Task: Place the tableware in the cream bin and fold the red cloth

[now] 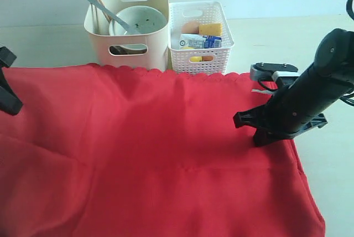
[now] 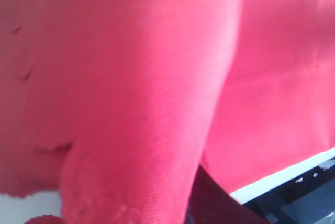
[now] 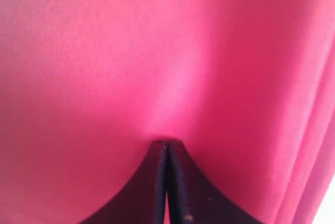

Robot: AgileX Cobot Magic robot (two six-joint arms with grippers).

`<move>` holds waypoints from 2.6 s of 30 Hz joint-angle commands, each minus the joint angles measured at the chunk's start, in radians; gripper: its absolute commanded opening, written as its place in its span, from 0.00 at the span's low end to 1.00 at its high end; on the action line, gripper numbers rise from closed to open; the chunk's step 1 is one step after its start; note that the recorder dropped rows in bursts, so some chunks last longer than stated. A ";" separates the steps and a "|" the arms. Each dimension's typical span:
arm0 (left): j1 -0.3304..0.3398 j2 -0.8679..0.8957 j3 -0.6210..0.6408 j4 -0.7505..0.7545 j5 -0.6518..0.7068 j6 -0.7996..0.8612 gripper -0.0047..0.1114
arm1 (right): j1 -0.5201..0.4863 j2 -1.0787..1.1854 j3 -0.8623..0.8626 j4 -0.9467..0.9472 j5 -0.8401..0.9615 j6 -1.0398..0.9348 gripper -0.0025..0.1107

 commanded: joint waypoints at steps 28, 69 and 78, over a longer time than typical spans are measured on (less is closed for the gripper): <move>-0.601 0.123 -0.286 -0.155 0.000 -0.299 0.05 | 0.087 0.047 0.023 0.004 0.019 -0.018 0.02; -0.735 0.296 -0.388 -0.076 -0.130 -0.311 0.53 | 0.085 -0.580 0.023 -0.544 0.300 0.382 0.02; -0.657 0.286 -0.360 0.115 -0.059 -0.411 0.53 | 0.085 -0.591 0.023 -0.536 0.307 0.382 0.02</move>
